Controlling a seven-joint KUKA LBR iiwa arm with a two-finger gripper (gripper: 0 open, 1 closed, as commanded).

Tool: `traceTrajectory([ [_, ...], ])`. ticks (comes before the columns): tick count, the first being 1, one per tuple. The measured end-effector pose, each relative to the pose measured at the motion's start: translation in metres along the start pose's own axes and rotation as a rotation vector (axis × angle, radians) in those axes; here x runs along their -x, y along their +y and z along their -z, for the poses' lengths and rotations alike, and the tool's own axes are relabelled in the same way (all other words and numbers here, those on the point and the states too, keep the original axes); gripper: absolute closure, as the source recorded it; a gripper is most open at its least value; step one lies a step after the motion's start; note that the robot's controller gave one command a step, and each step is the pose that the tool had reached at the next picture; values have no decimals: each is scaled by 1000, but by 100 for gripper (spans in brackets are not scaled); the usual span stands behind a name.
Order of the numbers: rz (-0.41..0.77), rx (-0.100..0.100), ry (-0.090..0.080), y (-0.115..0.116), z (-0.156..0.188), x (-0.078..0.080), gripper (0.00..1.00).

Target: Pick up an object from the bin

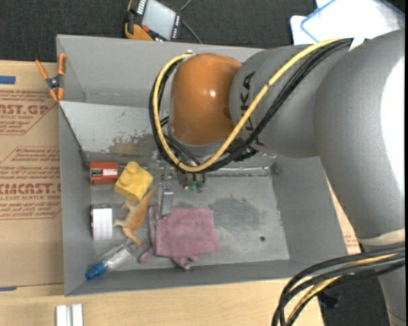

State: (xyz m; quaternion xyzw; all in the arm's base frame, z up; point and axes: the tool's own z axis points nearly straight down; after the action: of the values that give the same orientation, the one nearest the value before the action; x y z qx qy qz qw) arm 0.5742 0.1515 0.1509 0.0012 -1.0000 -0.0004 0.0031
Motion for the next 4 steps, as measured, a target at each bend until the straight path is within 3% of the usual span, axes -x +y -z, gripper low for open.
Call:
traceTrajectory([
  [1, -2, 1, -8, -1, 4, 2, 0],
  [2, 458, 0, -2, -70, -82, -50, 0],
  [3, 203, 2, -13, -65, -30, -35, 0],
  [4, 427, 2, 0, -68, -75, -49, 0],
])
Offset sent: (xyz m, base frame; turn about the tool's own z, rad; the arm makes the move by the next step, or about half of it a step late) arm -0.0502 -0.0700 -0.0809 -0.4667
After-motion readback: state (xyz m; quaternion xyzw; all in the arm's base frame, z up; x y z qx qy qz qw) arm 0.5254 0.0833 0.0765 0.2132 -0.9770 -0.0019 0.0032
